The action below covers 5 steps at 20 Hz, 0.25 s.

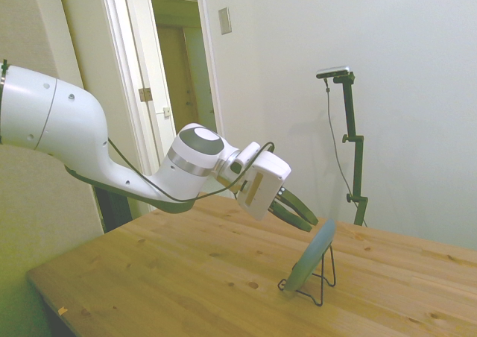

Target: Load the plate

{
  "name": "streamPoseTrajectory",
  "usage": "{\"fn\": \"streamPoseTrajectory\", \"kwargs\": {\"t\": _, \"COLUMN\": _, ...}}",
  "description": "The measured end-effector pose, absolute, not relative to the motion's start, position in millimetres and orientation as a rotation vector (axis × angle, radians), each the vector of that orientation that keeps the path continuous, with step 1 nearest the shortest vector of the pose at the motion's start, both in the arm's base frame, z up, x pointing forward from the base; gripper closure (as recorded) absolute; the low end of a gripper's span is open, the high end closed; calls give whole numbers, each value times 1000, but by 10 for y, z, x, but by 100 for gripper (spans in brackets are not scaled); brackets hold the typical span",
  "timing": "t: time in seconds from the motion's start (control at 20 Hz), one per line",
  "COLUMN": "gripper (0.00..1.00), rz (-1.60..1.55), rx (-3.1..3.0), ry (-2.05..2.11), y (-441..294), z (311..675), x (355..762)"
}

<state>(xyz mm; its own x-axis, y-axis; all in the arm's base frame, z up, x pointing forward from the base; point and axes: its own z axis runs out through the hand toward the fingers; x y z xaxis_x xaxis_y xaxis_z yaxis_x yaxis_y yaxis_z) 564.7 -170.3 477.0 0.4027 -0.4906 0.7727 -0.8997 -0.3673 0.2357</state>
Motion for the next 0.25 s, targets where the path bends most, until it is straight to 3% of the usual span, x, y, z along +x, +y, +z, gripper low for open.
{"fn": "streamPoseTrajectory", "kwargs": {"t": 0.25, "gripper": 0, "rz": 757, "rx": 2270, "ry": -1269, "y": -1341, "z": 5492, "x": 5363}}
